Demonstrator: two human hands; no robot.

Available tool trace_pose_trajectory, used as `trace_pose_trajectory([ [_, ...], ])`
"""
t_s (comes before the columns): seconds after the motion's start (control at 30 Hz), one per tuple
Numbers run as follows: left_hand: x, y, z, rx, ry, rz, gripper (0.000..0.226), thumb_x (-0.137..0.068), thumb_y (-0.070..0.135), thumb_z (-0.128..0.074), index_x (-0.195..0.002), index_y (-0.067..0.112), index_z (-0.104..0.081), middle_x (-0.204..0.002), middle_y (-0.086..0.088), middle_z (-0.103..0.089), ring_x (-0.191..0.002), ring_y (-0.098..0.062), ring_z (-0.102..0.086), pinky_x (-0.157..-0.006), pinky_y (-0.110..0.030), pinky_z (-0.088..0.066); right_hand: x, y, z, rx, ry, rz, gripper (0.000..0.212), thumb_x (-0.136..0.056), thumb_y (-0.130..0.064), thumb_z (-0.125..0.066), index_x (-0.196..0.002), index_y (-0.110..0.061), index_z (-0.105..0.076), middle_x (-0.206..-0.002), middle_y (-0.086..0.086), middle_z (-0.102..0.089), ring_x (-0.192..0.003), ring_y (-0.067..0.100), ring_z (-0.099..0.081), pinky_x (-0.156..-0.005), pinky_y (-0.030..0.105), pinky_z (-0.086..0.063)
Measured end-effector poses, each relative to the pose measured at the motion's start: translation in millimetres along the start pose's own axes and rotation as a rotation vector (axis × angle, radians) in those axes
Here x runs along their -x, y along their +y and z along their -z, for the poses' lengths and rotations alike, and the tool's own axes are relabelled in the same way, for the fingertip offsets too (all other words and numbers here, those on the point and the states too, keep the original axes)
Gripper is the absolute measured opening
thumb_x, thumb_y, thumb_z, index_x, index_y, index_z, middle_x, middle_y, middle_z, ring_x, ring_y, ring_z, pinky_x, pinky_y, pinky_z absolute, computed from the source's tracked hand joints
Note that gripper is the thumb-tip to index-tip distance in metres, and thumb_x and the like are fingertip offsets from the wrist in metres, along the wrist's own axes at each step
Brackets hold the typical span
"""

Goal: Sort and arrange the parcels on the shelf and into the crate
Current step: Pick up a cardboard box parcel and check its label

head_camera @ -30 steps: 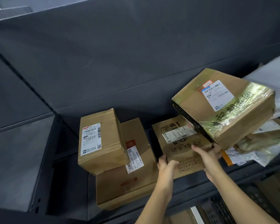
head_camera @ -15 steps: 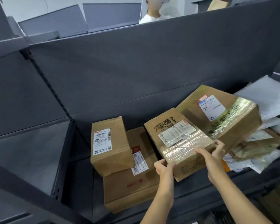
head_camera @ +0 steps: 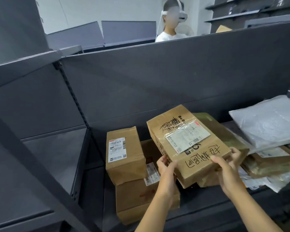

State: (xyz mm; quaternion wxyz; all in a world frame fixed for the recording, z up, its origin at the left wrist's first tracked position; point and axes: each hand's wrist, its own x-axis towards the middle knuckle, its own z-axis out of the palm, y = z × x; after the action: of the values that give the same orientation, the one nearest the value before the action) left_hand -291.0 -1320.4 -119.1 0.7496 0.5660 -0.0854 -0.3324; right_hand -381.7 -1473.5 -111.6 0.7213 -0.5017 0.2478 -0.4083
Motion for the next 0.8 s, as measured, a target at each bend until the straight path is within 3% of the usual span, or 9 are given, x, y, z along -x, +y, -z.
trace_pose_trajectory([
  [0.17, -2.1, 13.0, 16.7, 0.04, 0.024, -0.04, 0.047, -0.086, 0.043, -0.063, -0.126, 0.036, -0.039, -0.127, 0.002, -0.059, -0.12, -0.022, -0.055, -0.106, -0.048, -0.042, 3.5, -7.7, -4.1, -0.029, -0.098, 0.022, 0.051, -0.079, 0.01, -0.058, -0.096, -0.035, -0.042, -0.121, 0.015, -0.053, -0.107, 0.028, -0.056, -0.086, 0.045, -0.049],
  [0.37, 8.8, 62.5, 44.4, 0.087, 0.091, -0.173, 0.063, -0.076, 0.059, -0.055, -0.129, 0.027, -0.046, -0.113, 0.002, -0.066, -0.103, -0.018, -0.061, -0.075, -0.038, -0.053, -4.0, -24.7, -10.0, 0.031, -0.282, 0.081, 0.049, -0.078, 0.005, -0.057, -0.091, -0.042, -0.051, -0.093, -0.009, -0.07, -0.087, 0.011, -0.068, -0.066, 0.027, -0.057],
  [0.47, 14.8, 88.1, 58.9, 0.112, 0.109, -0.225, 0.043, -0.081, 0.065, -0.048, -0.102, 0.035, -0.071, -0.102, 0.005, -0.073, -0.108, -0.026, -0.058, -0.088, -0.041, -0.045, -8.3, -37.0, -13.5, 0.015, -0.334, 0.093, 0.043, -0.071, -0.006, -0.056, -0.095, -0.041, -0.049, -0.084, -0.013, -0.07, -0.079, 0.004, -0.068, -0.06, 0.022, -0.056],
  [0.53, 18.6, 101.9, 71.3, 0.068, 0.101, -0.252, 0.047, -0.087, 0.066, -0.037, -0.093, 0.037, -0.075, -0.099, 0.003, -0.074, -0.102, -0.028, -0.059, -0.098, -0.05, -0.041, -10.2, -45.0, -17.5, 0.007, -0.362, 0.113, 0.043, -0.069, -0.007, -0.055, -0.097, -0.039, -0.048, -0.082, -0.016, -0.069, -0.076, 0.002, -0.067, -0.058, 0.02, -0.055],
  [0.67, 26.7, 123.2, 94.7, -0.031, 0.024, -0.218, 0.066, -0.078, 0.073, -0.043, -0.115, 0.024, -0.068, -0.107, -0.01, -0.068, -0.101, -0.034, -0.062, -0.096, -0.054, -0.045, -11.9, -62.3, -25.6, 0.023, -0.466, 0.111, 0.045, -0.066, -0.006, -0.054, -0.099, -0.036, -0.045, -0.077, -0.018, -0.068, -0.071, 0.001, -0.067, -0.053, 0.018, -0.053],
  [0.8, 34.5, 133.2, 112.9, -0.056, -0.062, -0.185, 0.063, -0.08, 0.066, -0.042, -0.107, 0.019, -0.072, -0.109, -0.013, -0.069, -0.098, -0.032, -0.065, -0.091, -0.048, -0.047, -15.7, -77.1, -30.8, 0.067, -0.564, 0.105, 0.046, -0.065, -0.007, -0.052, -0.101, -0.033, -0.041, -0.074, -0.018, -0.066, -0.068, 0.003, -0.066, -0.051, 0.019, -0.053],
])
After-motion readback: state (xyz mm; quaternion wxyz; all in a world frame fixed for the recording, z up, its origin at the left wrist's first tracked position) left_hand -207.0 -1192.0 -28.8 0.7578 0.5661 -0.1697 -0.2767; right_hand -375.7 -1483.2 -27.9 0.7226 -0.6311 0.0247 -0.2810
